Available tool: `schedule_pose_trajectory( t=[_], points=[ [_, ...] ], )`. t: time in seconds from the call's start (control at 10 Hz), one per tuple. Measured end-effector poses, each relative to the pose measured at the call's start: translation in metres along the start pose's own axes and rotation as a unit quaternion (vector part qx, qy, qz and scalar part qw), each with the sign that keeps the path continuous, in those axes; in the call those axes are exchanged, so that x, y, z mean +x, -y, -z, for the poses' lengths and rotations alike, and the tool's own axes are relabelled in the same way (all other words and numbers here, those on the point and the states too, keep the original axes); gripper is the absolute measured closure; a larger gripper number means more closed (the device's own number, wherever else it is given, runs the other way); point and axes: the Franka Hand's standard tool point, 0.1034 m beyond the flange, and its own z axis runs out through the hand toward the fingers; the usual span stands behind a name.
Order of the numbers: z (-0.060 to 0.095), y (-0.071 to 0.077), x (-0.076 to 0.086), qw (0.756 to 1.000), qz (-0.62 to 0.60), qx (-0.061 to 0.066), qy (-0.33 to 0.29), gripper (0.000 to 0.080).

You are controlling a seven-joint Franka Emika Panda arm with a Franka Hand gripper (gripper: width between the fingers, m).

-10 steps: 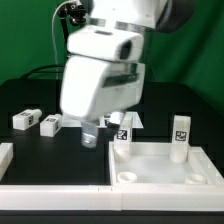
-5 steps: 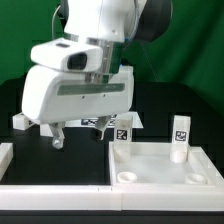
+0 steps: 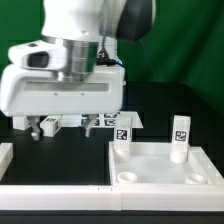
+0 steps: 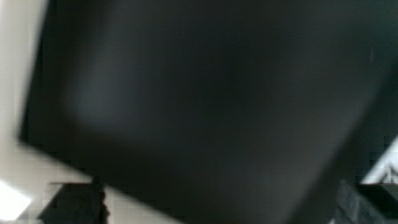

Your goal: Assemble square table

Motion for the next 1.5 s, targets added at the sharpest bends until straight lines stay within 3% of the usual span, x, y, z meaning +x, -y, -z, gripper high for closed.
schedule_pose_trajectory(
  t=[0.1, 0.2, 0.5, 0.6, 0.7, 0.8, 1.0, 1.1, 1.2, 1.5],
  points=[
    [0.002, -0.002, -0.013, 0.998, -0.064, 0.012, 0.013, 0.0151],
    [0.003, -0.003, -0.014, 0.995, -0.101, 0.017, 0.015, 0.0151],
    [0.0, 0.002, -0.013, 0.991, -0.128, 0.02, 0.02, 0.0151],
    [-0.001, 0.003, -0.017, 0.99, -0.131, 0.026, 0.032, 0.0151],
    [-0.005, -0.003, -0.03, 0.986, -0.157, 0.042, 0.044, 0.0151],
    [-0.008, -0.012, -0.055, 0.98, -0.174, 0.057, 0.075, 0.0151],
    [-0.011, -0.005, -0.099, 0.955, -0.214, 0.1, 0.179, 0.0151],
    [-0.011, 0.0, -0.111, 0.933, -0.244, 0.117, 0.237, 0.0151],
    [-0.013, -0.002, -0.106, 0.93, -0.235, 0.12, 0.255, 0.0151],
    [-0.017, 0.007, -0.112, 0.896, -0.229, 0.15, 0.348, 0.0151]
  ],
)
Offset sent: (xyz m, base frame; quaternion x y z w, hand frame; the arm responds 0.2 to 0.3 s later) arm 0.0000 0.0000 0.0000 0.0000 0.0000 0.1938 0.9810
